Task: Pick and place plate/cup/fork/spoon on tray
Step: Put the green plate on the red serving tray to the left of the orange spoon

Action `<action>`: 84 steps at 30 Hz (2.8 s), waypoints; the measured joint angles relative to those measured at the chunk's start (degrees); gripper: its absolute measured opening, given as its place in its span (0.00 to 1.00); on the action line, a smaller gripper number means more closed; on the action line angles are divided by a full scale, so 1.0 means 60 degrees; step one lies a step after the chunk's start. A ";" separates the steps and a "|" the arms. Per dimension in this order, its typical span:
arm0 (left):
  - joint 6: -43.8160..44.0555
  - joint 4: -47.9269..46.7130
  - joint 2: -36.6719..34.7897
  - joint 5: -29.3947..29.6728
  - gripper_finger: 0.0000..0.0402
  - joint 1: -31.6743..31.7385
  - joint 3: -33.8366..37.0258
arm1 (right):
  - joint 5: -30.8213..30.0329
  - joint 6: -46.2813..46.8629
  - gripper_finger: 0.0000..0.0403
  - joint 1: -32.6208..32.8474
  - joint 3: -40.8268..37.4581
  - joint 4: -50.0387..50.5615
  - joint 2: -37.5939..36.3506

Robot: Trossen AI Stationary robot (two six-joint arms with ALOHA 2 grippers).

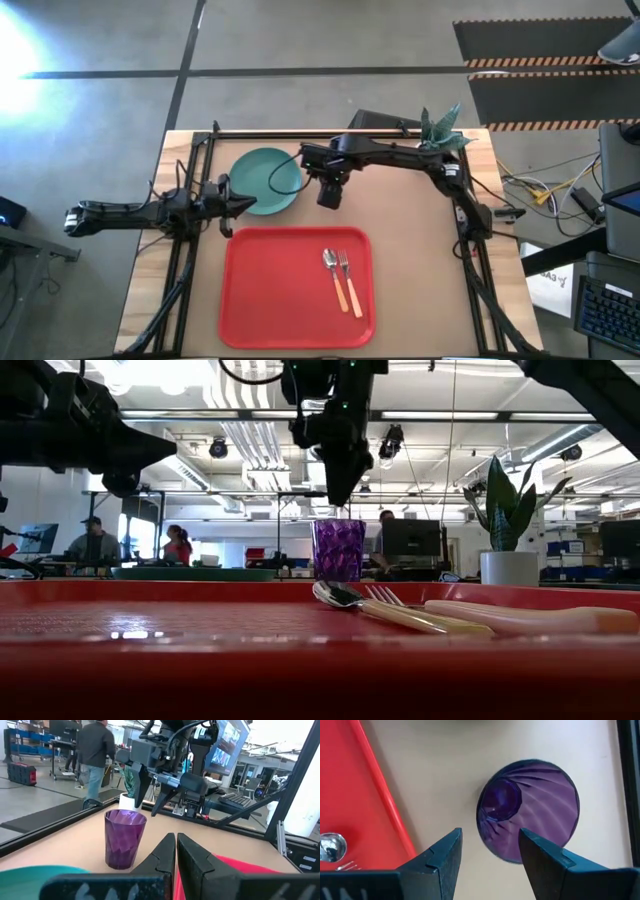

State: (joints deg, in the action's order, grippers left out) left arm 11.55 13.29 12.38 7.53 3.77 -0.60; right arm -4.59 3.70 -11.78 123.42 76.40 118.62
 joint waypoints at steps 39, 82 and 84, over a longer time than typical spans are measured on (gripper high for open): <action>0.0266 -0.6562 0.7362 0.1552 0.47 0.0022 -0.4474 | 0.1953 0.0300 0.44 0.4589 0.0006 -0.4888 -0.4580; 0.1020 -0.8398 1.1198 -0.1375 0.47 0.0927 -0.8651 | 0.1784 0.0455 0.44 0.5108 -0.0001 -0.4777 -0.4760; 0.1025 -0.8384 1.1233 -0.1410 0.47 0.0899 -0.8539 | 0.1783 0.0455 0.44 0.5108 -0.0001 -0.4781 -0.4760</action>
State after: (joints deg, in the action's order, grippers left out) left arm 17.71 -37.01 79.78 -0.93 9.17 -51.84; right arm 6.11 6.44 18.87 123.42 47.71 90.06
